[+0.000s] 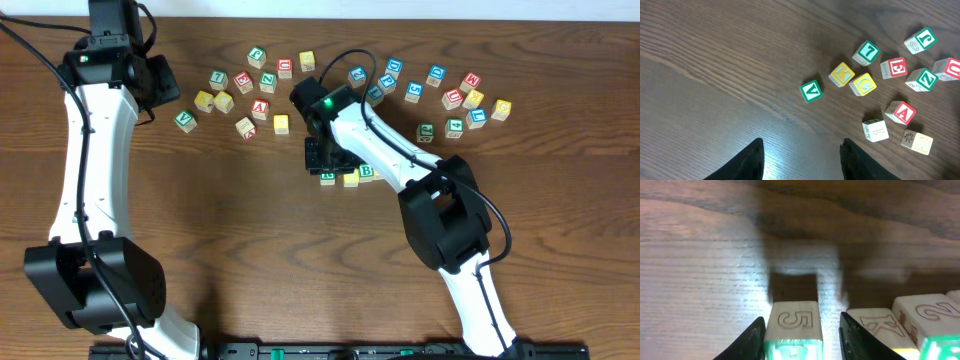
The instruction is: Spell out ROBOT
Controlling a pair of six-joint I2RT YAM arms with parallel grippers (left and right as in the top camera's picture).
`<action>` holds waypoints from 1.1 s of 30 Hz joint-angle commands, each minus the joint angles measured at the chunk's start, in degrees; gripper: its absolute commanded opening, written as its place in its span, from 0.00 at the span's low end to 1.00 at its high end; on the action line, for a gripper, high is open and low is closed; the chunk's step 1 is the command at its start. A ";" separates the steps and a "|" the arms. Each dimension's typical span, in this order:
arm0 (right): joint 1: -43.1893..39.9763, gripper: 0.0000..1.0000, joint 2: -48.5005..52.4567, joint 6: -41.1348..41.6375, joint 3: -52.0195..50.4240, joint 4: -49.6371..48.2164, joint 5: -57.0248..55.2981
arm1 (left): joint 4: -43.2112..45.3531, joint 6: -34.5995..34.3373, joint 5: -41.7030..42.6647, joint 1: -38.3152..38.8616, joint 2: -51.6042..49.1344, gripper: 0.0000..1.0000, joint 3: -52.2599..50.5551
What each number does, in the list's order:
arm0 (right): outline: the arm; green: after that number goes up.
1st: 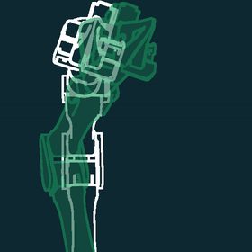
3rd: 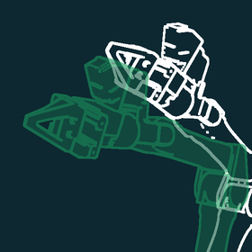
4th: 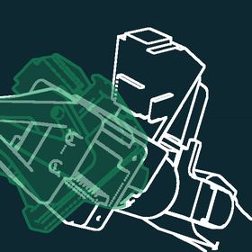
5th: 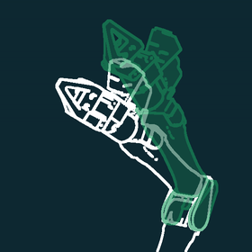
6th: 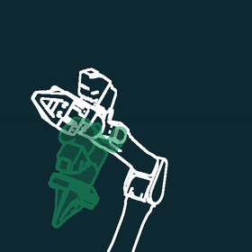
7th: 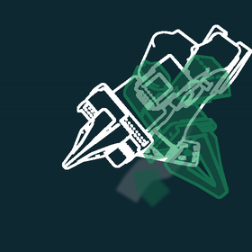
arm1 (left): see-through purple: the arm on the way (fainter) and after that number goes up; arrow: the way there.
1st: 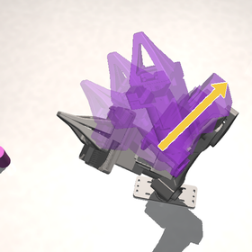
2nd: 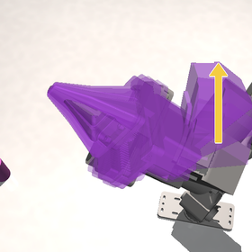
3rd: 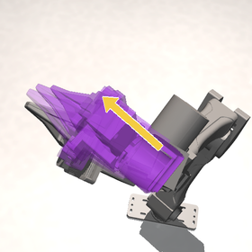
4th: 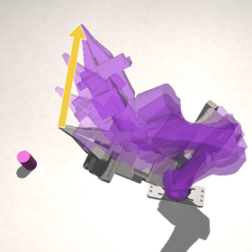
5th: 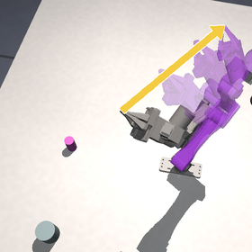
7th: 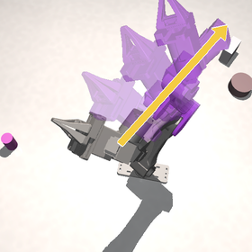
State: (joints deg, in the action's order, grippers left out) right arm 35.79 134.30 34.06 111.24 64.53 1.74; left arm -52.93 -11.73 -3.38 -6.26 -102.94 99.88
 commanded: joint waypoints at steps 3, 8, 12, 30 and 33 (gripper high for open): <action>-0.76 0.41 0.26 -2.95 7.52 3.96 -0.57 | -0.15 0.98 -0.55 -0.11 0.70 0.49 -0.46; -0.83 0.42 0.11 -4.02 13.09 8.85 -0.55 | -0.15 0.98 -0.55 -0.11 0.70 0.48 -0.46; -1.20 0.44 0.04 -5.66 16.57 12.37 -0.55 | -0.15 0.98 -0.55 -0.11 0.70 0.49 -0.46; -6.54 0.46 -6.54 -10.27 22.58 20.81 -0.07 | -0.15 0.96 -0.55 -0.11 0.70 0.49 -0.46; -8.72 0.45 -8.46 -11.32 22.58 22.36 -0.07 | -0.15 0.98 -0.55 -0.11 0.70 0.49 -0.46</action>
State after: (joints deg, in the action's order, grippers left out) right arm 29.32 130.63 24.88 132.22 85.97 1.74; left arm -52.93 -11.70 -3.38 -6.26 -102.94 99.88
